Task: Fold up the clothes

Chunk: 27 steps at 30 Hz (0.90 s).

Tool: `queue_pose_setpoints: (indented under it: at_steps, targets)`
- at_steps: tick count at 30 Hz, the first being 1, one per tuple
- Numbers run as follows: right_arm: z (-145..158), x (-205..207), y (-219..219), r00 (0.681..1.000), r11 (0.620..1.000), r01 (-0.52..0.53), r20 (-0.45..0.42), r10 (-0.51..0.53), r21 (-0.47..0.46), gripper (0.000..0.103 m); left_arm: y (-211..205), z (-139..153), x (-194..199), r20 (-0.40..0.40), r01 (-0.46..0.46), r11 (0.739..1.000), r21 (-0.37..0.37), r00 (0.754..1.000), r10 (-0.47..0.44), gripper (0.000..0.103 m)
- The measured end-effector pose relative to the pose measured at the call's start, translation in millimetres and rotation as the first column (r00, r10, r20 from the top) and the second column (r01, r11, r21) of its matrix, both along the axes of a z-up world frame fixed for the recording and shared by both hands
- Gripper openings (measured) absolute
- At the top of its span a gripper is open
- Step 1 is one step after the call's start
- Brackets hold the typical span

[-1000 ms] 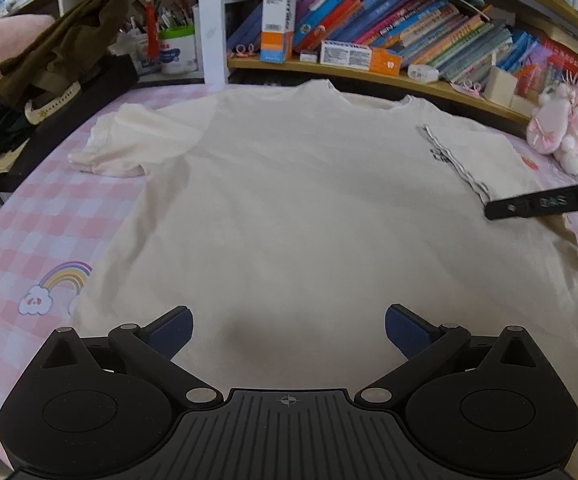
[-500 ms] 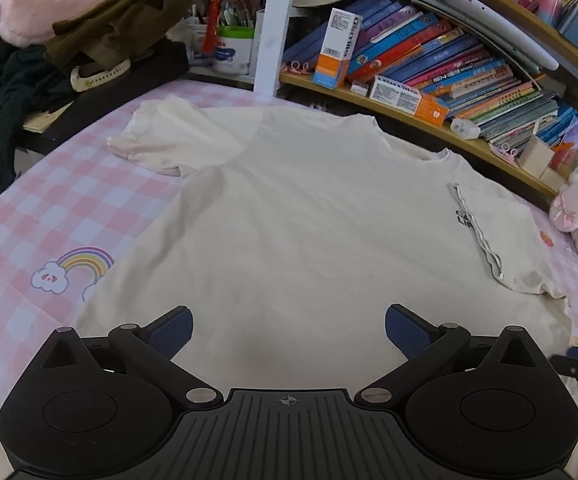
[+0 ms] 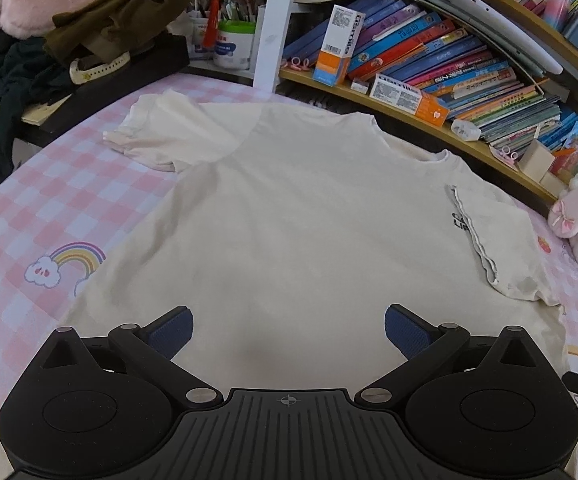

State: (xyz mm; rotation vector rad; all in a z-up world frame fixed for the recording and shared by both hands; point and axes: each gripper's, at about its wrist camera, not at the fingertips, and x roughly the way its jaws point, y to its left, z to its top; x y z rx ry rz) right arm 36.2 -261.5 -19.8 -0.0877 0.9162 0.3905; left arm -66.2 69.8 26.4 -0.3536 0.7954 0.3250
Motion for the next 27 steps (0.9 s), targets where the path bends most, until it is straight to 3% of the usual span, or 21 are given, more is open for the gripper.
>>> queue_pose_setpoints:
  at_steps: [7, 12, 18, 23, 27]
  targets:
    - [1.5, -9.2, 14.5, 0.995, 0.995, 0.097, 0.006, -0.097, -0.031, 0.085, 29.8, -4.5, 6.1, -0.007, 0.093, 0.996, -0.010, 0.996, -0.093, 0.103]
    - [7.0, -26.6, 53.8, 0.984, 0.983, 0.180, 0.019, -0.179, -0.047, 0.086, 66.7, -0.6, 8.2, 0.013, 0.156, 0.987, -0.026, 0.988, -0.155, 0.103]
    - [12.2, -50.1, 114.6, 0.981, 0.981, 0.192, 0.032, -0.191, -0.027, 0.088, 112.8, -2.3, 10.1, 0.036, 0.195, 0.975, -0.110, 0.981, -0.192, 0.102]
    - [8.9, -67.5, 155.6, 0.980, 0.980, 0.197, 0.033, -0.196, -0.032, 0.088, 163.3, -5.9, 10.0, 0.077, 0.128, 0.963, -0.236, 0.991, -0.112, 0.097]
    - [9.8, -76.3, 178.6, 0.981, 0.980, 0.194, 0.033, -0.192, -0.052, 0.088, 208.8, -21.7, 13.4, 0.083, 0.024, 0.922, -0.387, 0.997, 0.009, 0.080]
